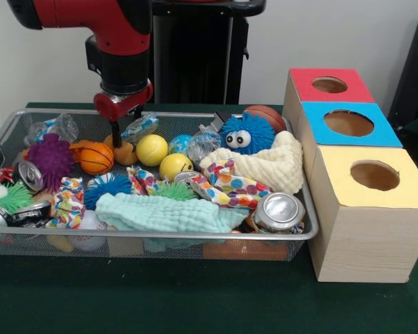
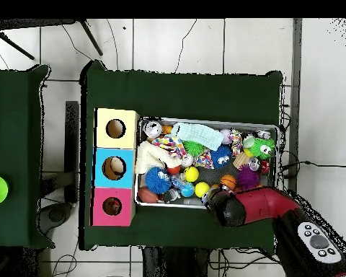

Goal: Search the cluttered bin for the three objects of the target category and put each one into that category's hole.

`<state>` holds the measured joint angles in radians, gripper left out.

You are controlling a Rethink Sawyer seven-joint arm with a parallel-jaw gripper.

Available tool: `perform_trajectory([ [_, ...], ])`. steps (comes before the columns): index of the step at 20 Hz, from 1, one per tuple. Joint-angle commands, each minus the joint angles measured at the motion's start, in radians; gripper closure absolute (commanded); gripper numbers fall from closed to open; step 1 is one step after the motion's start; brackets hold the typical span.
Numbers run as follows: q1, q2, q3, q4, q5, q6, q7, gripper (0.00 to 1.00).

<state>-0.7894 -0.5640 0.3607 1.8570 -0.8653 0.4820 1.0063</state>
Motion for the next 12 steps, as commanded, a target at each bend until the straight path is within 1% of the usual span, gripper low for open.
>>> perform_trajectory([
  [1, 0.052, 0.055, 0.029, -0.008, -0.06, -0.129, 0.096, 0.0],
  [5, 0.061, 0.04, 0.02, 0.0, -0.057, -0.142, 0.105, 0.0],
  [7, 0.078, 0.039, 0.012, 0.012, -0.058, -0.166, 0.125, 0.0],
  [12, 0.152, 0.013, -0.044, 0.022, -0.068, -0.241, 0.195, 0.0],
])
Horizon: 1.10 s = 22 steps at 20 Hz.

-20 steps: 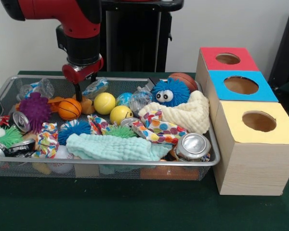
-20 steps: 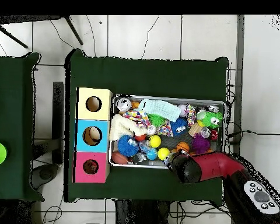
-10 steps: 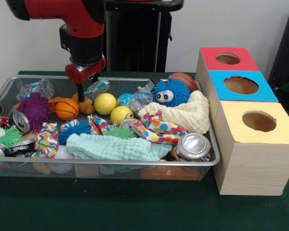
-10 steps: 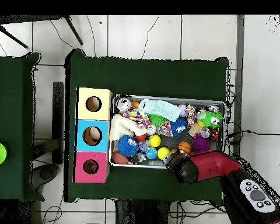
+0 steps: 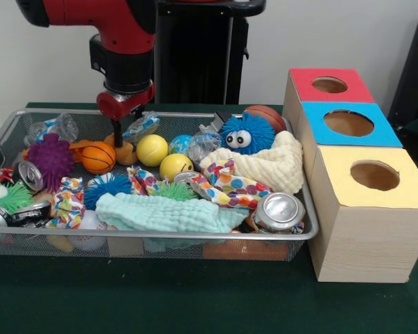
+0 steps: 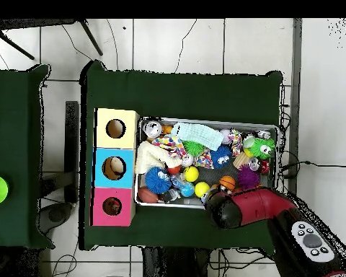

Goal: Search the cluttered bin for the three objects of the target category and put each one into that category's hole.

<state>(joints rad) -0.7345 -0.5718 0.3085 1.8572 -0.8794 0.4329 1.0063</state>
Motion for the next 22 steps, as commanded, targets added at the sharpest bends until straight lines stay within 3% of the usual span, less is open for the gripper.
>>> perform_trajectory([
  [1, 0.105, 0.015, 0.0, 0.019, -0.052, -0.2, 0.197, 0.0],
  [5, 0.127, 0.001, -0.037, -0.008, -0.045, -0.215, 0.193, 0.0],
  [14, 0.092, 0.019, 0.011, -0.041, -0.066, -0.218, 0.075, 0.0],
  [22, 0.102, 0.008, -0.009, -0.068, -0.062, -0.189, 0.085, 0.0],
])
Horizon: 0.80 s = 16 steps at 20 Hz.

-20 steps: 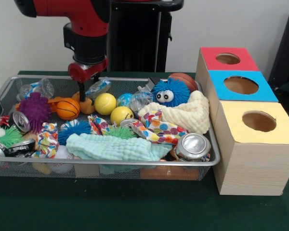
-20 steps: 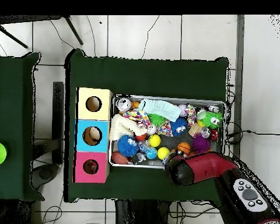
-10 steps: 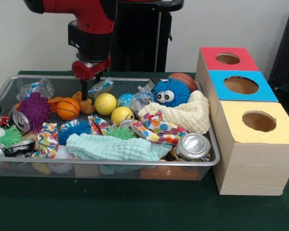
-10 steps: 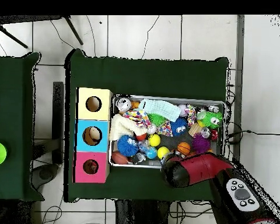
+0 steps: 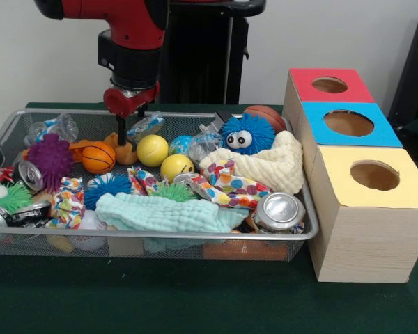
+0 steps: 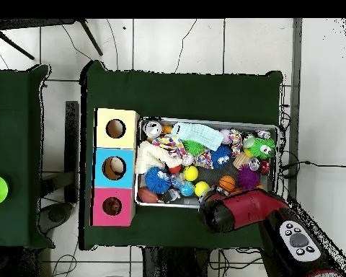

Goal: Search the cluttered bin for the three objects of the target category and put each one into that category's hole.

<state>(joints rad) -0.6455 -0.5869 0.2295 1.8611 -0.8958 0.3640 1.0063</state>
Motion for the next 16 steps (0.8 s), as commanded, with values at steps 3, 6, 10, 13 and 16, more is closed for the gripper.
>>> perform_trajectory([
  [3, 0.009, 0.021, 0.085, -0.079, -0.054, -0.111, 0.058, 0.0],
  [6, -0.011, 0.02, 0.106, -0.086, -0.044, -0.09, 0.029, 0.0],
  [10, -0.033, 0.028, 0.131, -0.107, -0.045, -0.061, -0.021, 0.0],
  [13, -0.057, 0.042, 0.159, -0.125, -0.042, -0.036, -0.066, 0.0],
  [16, -0.072, 0.053, 0.166, -0.145, -0.038, -0.02, -0.073, 0.0],
])
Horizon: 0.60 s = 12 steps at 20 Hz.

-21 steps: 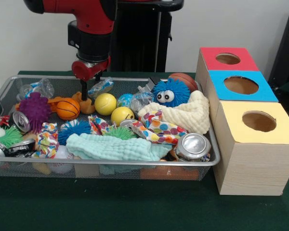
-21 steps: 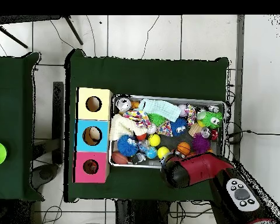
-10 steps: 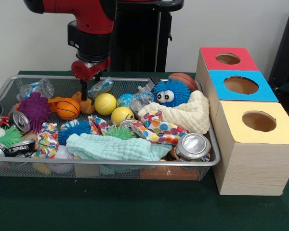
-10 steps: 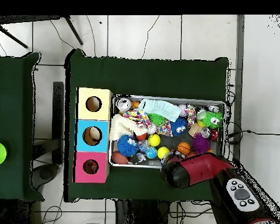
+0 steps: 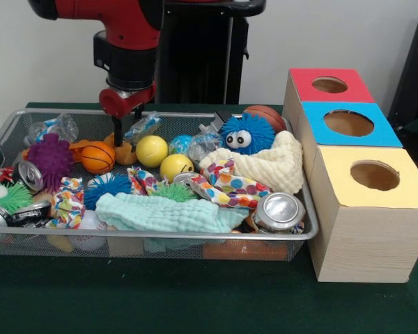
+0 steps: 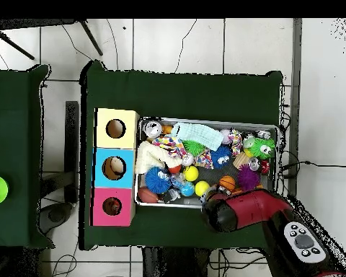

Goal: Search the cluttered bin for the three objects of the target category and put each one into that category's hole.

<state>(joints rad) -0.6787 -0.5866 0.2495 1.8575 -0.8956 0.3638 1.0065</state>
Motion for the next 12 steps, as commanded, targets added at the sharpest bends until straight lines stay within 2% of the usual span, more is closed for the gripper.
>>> perform_trajectory([
  [1, -0.038, 0.053, 0.143, -0.147, -0.042, -0.017, -0.069, 0.0],
  [6, -0.062, 0.052, 0.166, -0.166, -0.051, 0.012, -0.119, 0.0],
  [12, -0.084, 0.064, 0.18, -0.18, -0.053, 0.028, -0.122, 0.0],
])
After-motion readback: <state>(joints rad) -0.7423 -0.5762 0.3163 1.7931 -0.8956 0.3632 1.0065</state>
